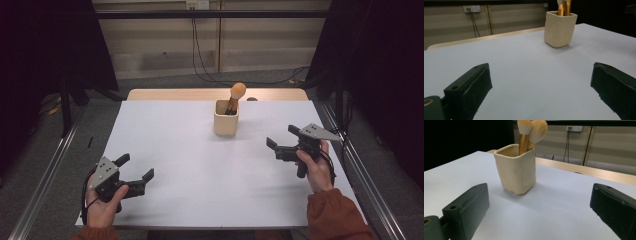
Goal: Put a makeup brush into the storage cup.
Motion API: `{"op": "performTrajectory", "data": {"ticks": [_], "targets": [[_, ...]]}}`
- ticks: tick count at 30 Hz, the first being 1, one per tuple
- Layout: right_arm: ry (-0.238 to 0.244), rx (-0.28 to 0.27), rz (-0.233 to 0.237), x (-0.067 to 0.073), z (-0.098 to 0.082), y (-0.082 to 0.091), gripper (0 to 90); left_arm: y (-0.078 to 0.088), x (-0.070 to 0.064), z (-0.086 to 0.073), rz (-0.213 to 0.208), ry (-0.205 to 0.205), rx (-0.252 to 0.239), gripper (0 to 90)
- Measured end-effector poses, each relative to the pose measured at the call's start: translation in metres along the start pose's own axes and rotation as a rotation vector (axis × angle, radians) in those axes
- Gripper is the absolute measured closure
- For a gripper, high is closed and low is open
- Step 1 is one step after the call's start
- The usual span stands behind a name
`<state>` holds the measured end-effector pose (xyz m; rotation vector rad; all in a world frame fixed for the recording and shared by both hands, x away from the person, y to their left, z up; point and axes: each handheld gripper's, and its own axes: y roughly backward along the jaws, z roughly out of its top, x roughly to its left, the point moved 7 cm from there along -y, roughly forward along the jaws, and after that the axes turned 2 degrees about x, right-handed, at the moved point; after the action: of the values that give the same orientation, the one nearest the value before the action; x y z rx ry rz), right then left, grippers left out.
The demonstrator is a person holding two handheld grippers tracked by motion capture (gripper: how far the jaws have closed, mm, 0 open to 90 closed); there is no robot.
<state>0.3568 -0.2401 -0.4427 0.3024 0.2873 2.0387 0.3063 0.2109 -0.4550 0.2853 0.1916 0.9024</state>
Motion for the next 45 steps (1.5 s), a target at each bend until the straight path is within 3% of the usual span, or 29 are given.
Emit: {"op": "performTrajectory", "data": {"ticks": [25,29,34,45], "targets": [[0.024,0.008,-0.07,-0.003,-0.041,0.055,1.8,0.006,0.001,-0.003,0.01,0.012,0.009,2.7],[0.042,0.016,-0.08,-0.004,-0.047,0.06,1.8,0.006,0.001,-0.003,0.016,0.015,0.005,2.7],[0.023,0.021,-0.083,-0.005,-0.052,0.067,1.7,0.007,0.002,-0.003,0.016,0.02,0.005,2.7],[0.02,0.0,-0.094,-0.007,-0.049,0.071,1.8,0.004,0.002,-0.003,0.008,0.014,0.011,2.7]]}}
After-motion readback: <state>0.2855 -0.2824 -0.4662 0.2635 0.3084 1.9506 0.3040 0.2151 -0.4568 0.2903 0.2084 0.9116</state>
